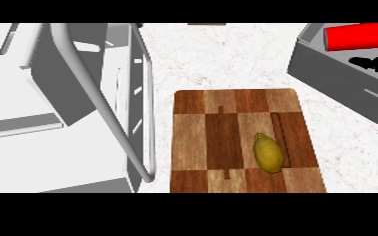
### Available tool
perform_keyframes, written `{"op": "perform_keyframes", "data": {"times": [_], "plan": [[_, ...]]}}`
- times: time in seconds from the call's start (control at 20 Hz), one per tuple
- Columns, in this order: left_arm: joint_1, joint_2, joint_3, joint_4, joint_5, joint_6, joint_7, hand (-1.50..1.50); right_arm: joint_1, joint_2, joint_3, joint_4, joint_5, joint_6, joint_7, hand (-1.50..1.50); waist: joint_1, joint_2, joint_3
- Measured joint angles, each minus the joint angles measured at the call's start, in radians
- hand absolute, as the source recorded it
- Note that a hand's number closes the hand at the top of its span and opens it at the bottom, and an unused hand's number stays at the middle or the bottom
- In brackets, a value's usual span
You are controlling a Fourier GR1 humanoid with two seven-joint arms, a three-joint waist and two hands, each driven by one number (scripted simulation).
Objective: Pick the can from the cutting board and place it in the cardboard box
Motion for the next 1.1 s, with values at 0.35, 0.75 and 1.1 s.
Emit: {"op": "perform_keyframes", "data": {"times": [0.35, 0.75, 1.1], "plan": [[0.044, 0.003, -0.030, -0.036, -0.110, 0.011, 0.075, 0.00, -0.042, 0.077, 0.006, 0.109, 0.008, 0.023, 0.018, -1.50, 0.012, -0.007, 0.015], [0.114, -0.055, -0.062, -0.058, -0.148, 0.021, 0.142, 0.00, -0.096, 0.122, -0.091, 0.187, -0.074, 0.021, -0.042, -1.50, -0.004, -0.016, 0.019], [0.123, -0.077, -0.041, -0.077, -0.159, 0.043, 0.193, 0.00, -0.134, 0.106, -0.197, 0.259, -0.174, 0.077, -0.053, -1.50, -0.033, -0.018, 0.015]]}}
